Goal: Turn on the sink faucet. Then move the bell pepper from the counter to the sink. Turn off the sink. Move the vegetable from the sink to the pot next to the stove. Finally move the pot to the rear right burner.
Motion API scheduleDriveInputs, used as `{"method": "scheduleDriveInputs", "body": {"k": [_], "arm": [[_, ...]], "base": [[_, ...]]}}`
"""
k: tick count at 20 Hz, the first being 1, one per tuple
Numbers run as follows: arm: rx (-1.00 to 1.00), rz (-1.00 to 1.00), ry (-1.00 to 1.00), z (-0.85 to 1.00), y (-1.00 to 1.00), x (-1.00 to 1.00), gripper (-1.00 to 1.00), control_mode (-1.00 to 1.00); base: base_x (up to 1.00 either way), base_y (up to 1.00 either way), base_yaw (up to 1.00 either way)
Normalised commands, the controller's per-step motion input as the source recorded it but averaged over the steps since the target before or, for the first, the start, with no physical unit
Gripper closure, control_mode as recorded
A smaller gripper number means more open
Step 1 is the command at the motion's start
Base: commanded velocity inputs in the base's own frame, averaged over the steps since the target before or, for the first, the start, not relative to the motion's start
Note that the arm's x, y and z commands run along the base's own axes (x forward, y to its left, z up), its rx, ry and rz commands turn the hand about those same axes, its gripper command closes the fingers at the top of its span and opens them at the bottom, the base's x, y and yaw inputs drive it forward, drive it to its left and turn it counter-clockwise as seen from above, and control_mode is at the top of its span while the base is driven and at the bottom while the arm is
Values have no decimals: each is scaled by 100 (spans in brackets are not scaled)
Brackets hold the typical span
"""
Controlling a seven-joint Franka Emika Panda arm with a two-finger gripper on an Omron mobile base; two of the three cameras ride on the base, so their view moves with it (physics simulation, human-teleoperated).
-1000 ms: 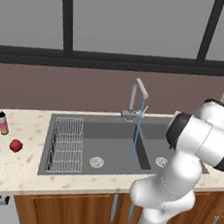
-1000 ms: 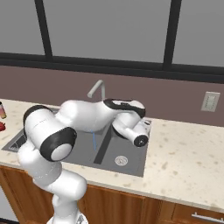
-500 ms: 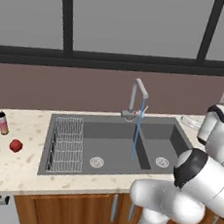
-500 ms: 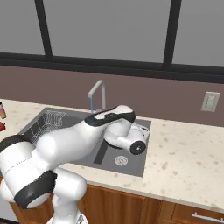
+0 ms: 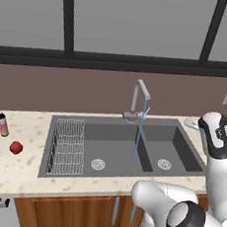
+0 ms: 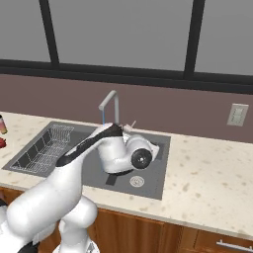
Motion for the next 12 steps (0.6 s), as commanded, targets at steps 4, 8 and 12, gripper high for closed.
{"method": "scheduleDriveInputs", "body": {"k": [4, 8, 12], "arm": [[-5, 0, 21, 34, 49, -39, -100, -100], [-9, 0, 21, 28, 65, -31, -100, -100], [-13, 0, 21, 18, 87, -20, -100, -100]], "base": [[0, 0, 0], [0, 0, 0], [0, 0, 0]]}}
